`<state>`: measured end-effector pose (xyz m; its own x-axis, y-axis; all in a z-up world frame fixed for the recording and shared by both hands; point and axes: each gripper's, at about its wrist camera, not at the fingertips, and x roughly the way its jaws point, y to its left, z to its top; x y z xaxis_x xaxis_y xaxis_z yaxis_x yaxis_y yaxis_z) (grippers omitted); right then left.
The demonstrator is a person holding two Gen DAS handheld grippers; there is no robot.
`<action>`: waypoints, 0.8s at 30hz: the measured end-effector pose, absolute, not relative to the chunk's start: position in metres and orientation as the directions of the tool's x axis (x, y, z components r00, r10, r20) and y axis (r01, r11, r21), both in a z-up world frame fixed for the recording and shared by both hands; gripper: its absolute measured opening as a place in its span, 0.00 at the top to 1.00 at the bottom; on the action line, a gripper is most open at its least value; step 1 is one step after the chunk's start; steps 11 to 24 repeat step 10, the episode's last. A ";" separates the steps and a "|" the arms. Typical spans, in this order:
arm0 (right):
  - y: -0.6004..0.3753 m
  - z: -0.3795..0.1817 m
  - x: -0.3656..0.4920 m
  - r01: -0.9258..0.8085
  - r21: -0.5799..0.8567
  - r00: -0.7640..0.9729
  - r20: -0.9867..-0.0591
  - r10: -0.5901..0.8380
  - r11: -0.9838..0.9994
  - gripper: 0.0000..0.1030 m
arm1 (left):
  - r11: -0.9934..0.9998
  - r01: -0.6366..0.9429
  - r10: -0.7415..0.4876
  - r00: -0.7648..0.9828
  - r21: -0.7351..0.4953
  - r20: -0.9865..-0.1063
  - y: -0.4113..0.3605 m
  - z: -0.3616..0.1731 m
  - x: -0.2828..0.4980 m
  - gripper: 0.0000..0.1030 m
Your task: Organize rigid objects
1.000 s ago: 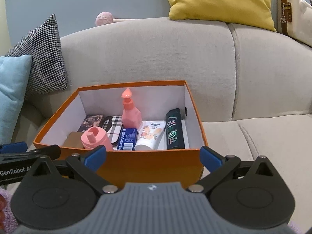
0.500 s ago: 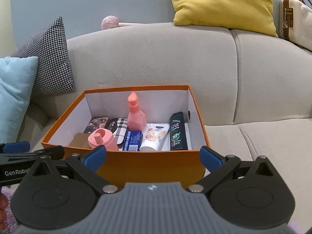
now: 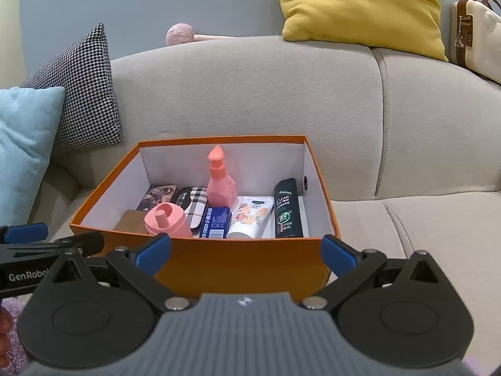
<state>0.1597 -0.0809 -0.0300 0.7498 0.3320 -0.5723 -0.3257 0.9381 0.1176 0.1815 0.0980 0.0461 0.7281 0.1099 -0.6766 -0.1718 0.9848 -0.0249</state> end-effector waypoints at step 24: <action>-0.078 -0.031 0.159 -0.335 0.110 0.743 -0.580 0.333 0.936 0.02 | 0.987 -0.161 0.105 0.731 -0.021 -0.675 0.097 0.045 0.180 0.00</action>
